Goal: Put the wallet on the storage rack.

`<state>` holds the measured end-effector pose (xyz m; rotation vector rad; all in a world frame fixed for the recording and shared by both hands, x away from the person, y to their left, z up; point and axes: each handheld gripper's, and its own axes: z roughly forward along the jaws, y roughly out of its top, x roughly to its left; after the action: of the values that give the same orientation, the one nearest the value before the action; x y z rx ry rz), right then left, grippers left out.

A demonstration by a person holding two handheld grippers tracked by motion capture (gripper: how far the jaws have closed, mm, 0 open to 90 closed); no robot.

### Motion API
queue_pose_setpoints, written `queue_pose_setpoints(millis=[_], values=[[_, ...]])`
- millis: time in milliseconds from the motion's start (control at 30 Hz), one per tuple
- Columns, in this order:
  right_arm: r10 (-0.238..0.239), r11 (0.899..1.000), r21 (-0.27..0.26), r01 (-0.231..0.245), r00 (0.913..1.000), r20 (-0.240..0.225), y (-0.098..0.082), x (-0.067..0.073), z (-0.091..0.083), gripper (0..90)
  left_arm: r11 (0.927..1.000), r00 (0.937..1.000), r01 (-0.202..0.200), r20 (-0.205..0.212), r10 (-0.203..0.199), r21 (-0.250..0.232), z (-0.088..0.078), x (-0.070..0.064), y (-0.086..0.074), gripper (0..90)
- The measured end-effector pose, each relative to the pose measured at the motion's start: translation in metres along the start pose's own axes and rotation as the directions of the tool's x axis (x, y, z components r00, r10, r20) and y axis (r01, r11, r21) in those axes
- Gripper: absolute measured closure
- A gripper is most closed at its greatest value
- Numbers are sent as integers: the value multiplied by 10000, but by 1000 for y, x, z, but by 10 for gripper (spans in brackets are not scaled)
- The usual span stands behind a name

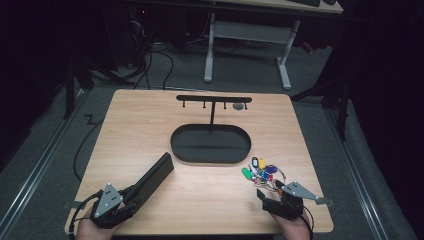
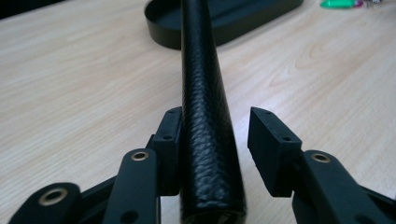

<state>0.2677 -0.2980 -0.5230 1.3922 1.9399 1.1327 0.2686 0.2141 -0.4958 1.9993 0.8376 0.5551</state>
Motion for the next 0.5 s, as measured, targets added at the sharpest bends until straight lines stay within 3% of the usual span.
queue_pose_setpoints(millis=[33,100,133,167,200,300,400,500], values=[[9,10000,-3,-9,10000,6,0,0,0,186,9994,9999,-155,-13,155,313,1,0,2,579],[10,10000,5,-10,10000,-2,0,1,0,186,9985,9997,-240,-42,243,489,1,0,3,583],[27,10000,-13,-27,10000,-26,1,1,0,186,9950,9994,-347,-56,354,935,3,0,6,593],[27,10000,-13,-27,10000,-26,1,1,0,186,9950,9994,-347,-56,354,935,3,0,6,593],[-11,10000,-76,10,10000,-59,1,1,-1,186,9908,9992,-388,-19,394,1298,5,-1,10,594],[27,9999,-137,-28,10000,-84,1,0,-2,186,9866,9984,-561,5,567,1534,8,-2,16,593],[104,9998,-169,-106,9998,-146,1,-1,-3,186,9705,9926,-1159,-99,1207,2115,10,-5,24,598],[165,9996,-216,-171,9995,-261,1,-2,-3,186,9562,9882,-1469,-58,1533,2533,10,-4,29,596]])
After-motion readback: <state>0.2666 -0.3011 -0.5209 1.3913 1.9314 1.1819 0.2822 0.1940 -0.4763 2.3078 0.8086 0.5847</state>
